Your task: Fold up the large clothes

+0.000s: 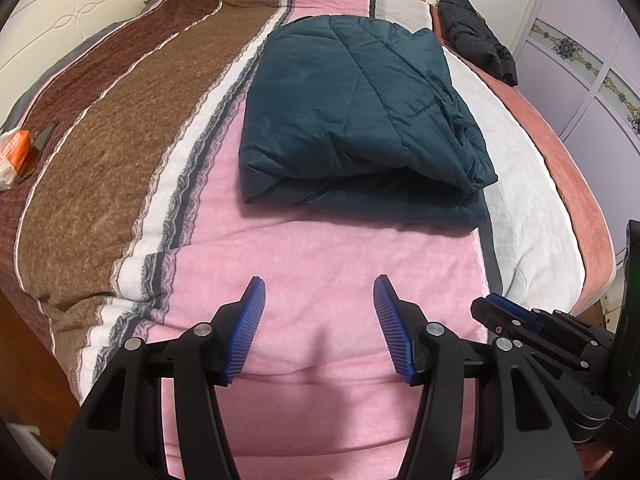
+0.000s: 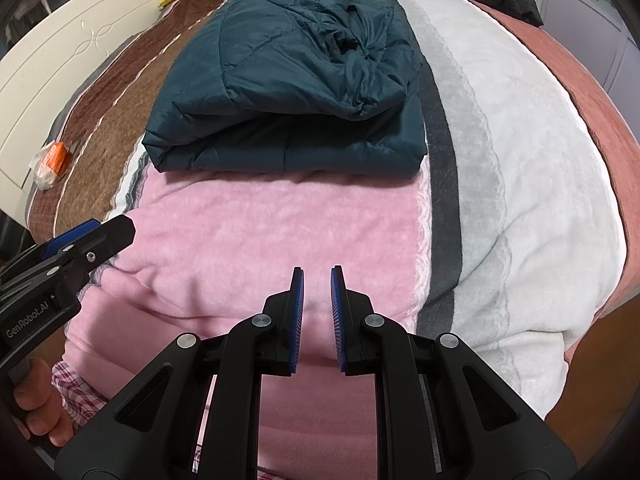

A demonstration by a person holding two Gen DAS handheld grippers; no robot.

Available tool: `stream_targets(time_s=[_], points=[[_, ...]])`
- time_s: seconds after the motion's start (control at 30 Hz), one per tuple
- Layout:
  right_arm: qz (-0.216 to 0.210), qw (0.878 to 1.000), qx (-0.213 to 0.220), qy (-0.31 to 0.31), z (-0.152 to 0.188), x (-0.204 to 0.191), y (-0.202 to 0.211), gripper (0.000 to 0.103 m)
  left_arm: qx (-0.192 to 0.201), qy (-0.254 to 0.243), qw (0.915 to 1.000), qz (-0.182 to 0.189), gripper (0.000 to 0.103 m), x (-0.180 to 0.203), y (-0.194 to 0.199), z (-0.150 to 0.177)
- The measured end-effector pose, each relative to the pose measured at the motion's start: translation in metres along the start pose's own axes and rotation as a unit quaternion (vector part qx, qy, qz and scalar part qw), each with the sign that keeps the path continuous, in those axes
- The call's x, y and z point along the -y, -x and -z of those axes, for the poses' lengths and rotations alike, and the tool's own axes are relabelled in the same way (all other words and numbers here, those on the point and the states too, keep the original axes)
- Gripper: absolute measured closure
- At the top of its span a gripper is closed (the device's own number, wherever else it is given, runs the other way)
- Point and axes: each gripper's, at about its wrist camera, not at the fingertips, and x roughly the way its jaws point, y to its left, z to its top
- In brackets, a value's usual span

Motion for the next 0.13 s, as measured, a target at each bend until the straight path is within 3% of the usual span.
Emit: stream_targets(time_s=[0.13], points=[[0.0,1.0,-0.002,-0.001,0.0006,0.0007,-0.0005,0.088,-0.001,0.0,1.0,0.0,0.047,-0.0005,-0.0001,-0.001]])
